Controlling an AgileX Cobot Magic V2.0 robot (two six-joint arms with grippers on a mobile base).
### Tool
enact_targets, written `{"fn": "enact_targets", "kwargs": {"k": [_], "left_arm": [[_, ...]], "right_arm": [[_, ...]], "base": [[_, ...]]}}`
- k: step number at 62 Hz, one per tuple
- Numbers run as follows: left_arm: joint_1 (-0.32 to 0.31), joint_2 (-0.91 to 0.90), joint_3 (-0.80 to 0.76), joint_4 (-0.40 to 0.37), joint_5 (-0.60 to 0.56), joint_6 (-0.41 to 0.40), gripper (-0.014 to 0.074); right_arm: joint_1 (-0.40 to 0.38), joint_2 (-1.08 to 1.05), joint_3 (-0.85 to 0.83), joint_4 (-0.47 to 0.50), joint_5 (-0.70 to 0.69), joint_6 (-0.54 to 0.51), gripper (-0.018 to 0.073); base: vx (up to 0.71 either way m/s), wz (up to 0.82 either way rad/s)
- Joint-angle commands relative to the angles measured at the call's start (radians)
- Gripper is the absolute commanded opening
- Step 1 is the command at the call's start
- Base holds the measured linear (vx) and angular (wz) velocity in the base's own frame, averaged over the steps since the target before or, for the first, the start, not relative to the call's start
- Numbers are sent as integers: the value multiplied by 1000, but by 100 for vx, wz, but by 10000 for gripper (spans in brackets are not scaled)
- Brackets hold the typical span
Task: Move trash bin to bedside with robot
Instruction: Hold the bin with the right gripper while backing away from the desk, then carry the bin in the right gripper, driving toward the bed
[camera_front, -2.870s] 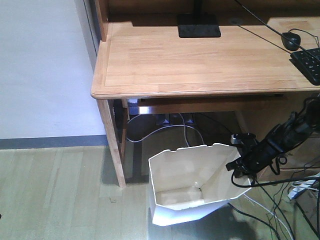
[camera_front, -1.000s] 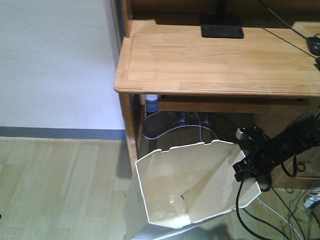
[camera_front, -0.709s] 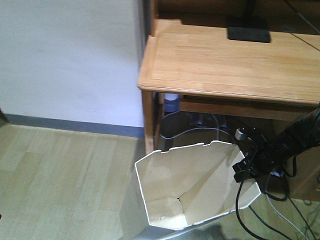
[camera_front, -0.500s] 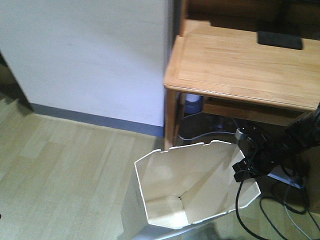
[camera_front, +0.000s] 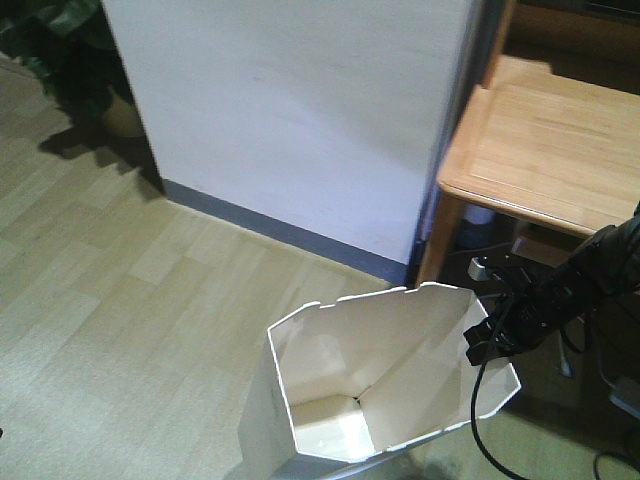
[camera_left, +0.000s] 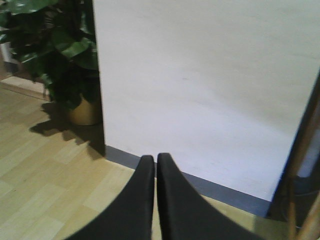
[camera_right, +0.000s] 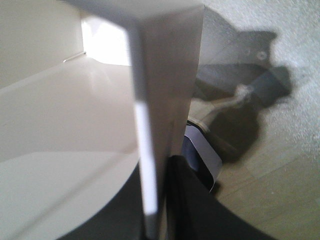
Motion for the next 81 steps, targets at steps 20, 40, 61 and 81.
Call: {"fn": "enact_targets", "kwargs": {"k": [20,40,61,81], "left_arm": [[0,-14,12,-4,-69,-6,-6],[0,-14,12,-4,-69,-6,-6],[0,-14,12,-4,-69,-6,-6],[0,-14,12,-4,-69,-6,-6]], "right_arm": [[-1,-74,-14,78,178,-8,-5],[-1,-74,-14,78,179,-8,-5],[-1,-74,-14,78,179,-8,-5],[-1,-74,-14,78,178,-8,-5]], "base": [[7,43],[10,52],[12,67],[13,65]]}}
